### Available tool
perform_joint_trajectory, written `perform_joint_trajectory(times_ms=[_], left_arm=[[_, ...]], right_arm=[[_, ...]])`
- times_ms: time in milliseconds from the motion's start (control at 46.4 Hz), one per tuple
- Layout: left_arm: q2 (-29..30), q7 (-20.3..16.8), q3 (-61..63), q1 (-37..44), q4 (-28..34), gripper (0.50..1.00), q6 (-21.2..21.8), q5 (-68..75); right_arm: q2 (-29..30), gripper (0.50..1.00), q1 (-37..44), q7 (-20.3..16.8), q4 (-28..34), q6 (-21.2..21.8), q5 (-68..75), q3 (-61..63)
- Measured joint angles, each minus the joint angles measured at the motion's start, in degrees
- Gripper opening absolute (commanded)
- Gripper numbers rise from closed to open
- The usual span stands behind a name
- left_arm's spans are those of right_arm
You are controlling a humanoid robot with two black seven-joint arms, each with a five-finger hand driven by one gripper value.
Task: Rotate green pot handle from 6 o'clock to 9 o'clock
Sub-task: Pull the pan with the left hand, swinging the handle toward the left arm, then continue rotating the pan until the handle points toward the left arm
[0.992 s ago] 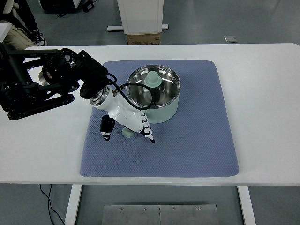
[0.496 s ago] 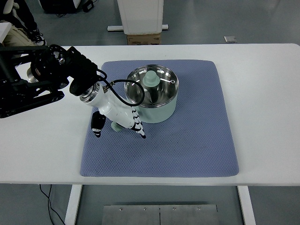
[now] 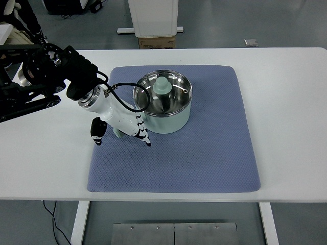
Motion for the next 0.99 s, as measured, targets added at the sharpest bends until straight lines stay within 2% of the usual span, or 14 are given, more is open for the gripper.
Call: perform_joint_trajectory(times_ms=[992], left_arm=[[1.30,0.00,10.29,-4.81,0.72,1.000,4.84,0.05]], right_arm=[[0.00,1.000,0.00,0.00,-0.02,0.00,0.00,0.00]])
